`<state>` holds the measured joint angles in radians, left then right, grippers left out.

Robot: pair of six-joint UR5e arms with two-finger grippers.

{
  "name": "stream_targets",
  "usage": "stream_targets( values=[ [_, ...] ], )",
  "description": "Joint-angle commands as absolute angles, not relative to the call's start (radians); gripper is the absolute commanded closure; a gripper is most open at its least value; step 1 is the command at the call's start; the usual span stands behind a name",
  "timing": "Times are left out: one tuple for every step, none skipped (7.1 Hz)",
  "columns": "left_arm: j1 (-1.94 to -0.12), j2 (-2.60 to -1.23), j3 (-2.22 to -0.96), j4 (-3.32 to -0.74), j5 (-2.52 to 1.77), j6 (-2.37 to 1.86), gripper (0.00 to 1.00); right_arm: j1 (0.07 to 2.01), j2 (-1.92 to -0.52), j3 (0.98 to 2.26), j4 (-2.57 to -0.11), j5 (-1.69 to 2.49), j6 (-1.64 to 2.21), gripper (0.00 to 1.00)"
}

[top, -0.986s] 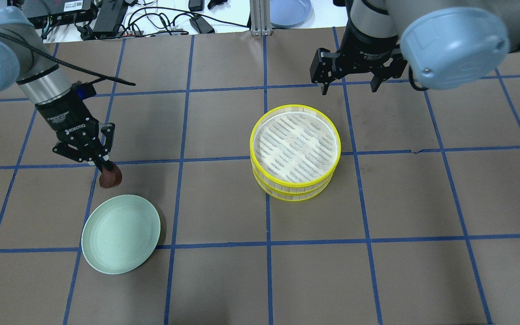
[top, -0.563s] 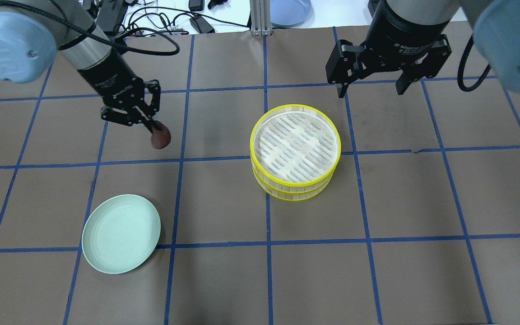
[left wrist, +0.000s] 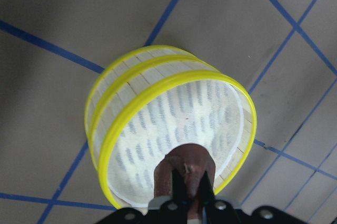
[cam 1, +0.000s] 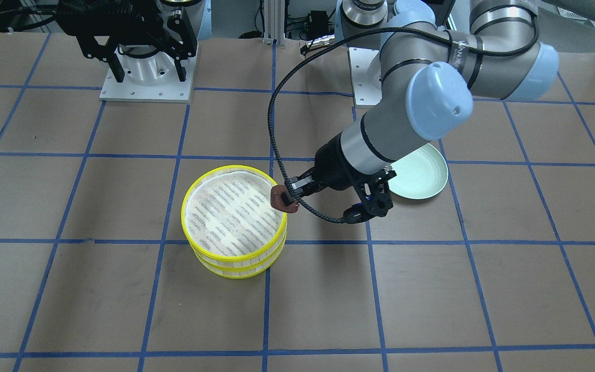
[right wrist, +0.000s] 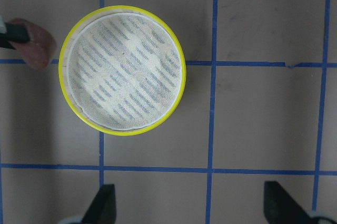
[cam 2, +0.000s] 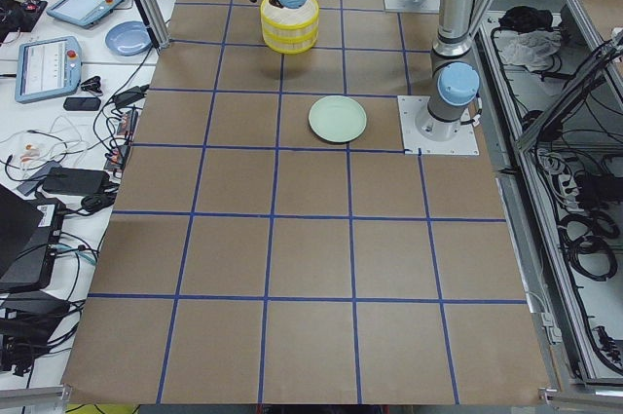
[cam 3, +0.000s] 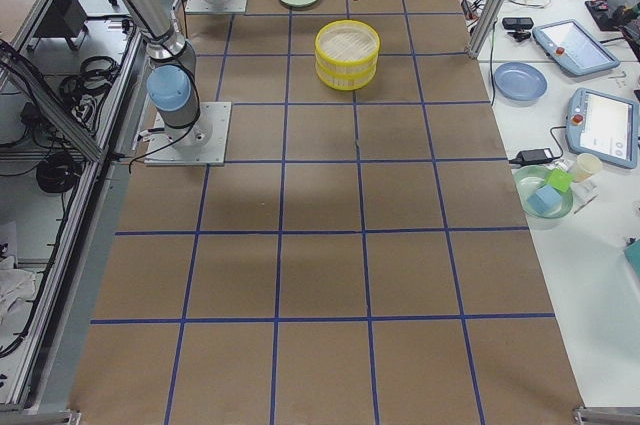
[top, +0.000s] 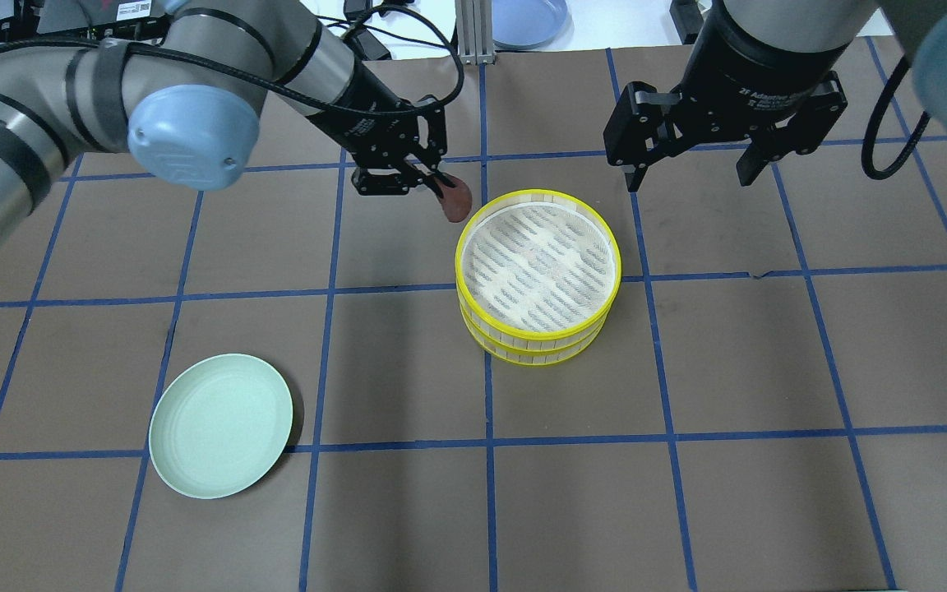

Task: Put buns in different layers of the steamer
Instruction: 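Carry the brown bun with the left gripper over the stacked steamer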

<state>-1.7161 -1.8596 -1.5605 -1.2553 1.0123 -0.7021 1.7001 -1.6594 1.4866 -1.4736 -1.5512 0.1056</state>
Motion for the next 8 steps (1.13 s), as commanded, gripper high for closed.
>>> stream_targets(
  values=[
    [-1.793,-1.932,-1.568,-1.151,0.967,-0.781,1.00,1.703,-1.661,1.488,-1.471,-1.546,0.106,0.00],
    [-1.821,-1.960,-1.568,-1.122,0.930,-0.801,1.00,1.703,-1.661,1.489,-1.470,-1.545,0.106,0.00],
    [-1.835,-1.968,-1.568,-1.109,0.943,-0.799,0.53,1.704,-1.661,1.491,-1.470,-1.545,0.106,0.00],
    [-1.835,-1.974,-1.569,-1.047,0.943,-0.811,0.15,1.703,-1.661,1.491,-1.470,-1.545,0.106,0.00],
    [-1.835,-1.973,-1.569,-1.036,0.951,-0.815,0.06,1.704,-1.661,1.491,-1.471,-1.543,0.106,0.00],
    [-1.835,-1.961,-1.568,-1.019,1.013,-0.813,0.00,1.704,-1.661,1.491,-1.471,-1.543,0.107,0.00],
    [-1.833,-1.933,-1.565,-1.022,1.053,-0.819,0.00,1.704,-1.661,1.491,-1.471,-1.543,0.107,0.00],
    [-1.797,-1.905,-1.559,-1.037,1.115,-0.792,0.00,1.704,-1.661,1.491,-1.470,-1.543,0.107,0.00]
  ],
)
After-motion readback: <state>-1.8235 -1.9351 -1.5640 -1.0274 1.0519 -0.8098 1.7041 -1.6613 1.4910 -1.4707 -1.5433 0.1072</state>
